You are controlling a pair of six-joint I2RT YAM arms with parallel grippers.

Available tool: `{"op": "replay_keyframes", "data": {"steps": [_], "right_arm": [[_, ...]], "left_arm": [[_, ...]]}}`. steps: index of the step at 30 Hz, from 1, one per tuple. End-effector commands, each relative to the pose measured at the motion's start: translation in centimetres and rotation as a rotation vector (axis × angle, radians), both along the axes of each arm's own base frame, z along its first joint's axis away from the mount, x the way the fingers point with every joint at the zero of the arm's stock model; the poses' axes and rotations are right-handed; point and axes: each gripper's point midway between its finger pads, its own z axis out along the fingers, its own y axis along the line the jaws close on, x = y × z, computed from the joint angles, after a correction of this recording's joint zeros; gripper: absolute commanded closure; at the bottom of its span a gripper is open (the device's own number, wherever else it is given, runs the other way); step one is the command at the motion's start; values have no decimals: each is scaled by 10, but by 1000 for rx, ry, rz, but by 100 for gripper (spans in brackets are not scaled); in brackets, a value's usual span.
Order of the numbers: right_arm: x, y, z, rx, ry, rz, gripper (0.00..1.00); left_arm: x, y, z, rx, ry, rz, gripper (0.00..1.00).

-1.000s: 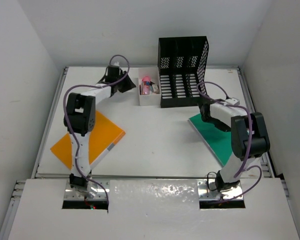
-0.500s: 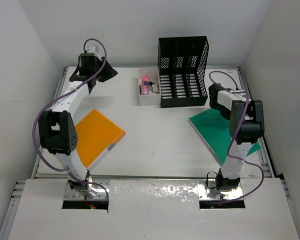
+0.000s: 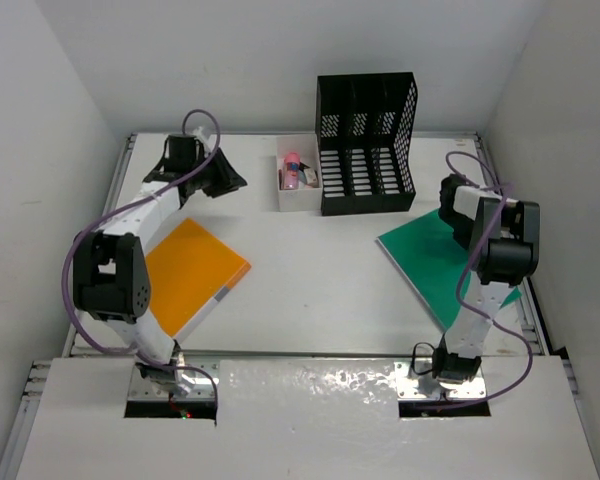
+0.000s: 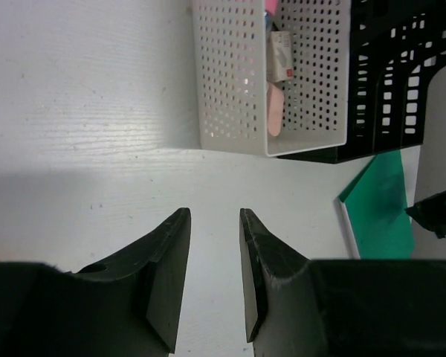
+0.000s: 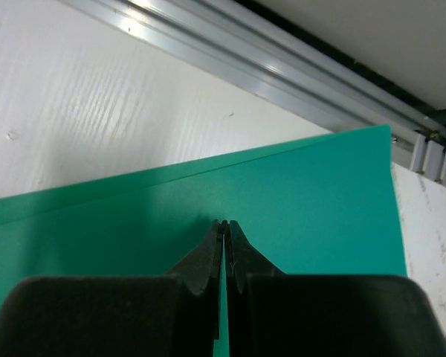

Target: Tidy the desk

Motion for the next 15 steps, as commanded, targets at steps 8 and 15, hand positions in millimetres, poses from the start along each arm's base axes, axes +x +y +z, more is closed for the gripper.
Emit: {"op": "replay_keyframes", "data": {"steps": [8, 15], "right_arm": [[15, -19, -8, 60, -105, 22, 100], [27, -34, -1, 43, -61, 67, 100]], "left_arm": [[-17, -19, 39, -50, -94, -75, 71], [-24, -18, 43, -30, -93, -76, 71]]}}
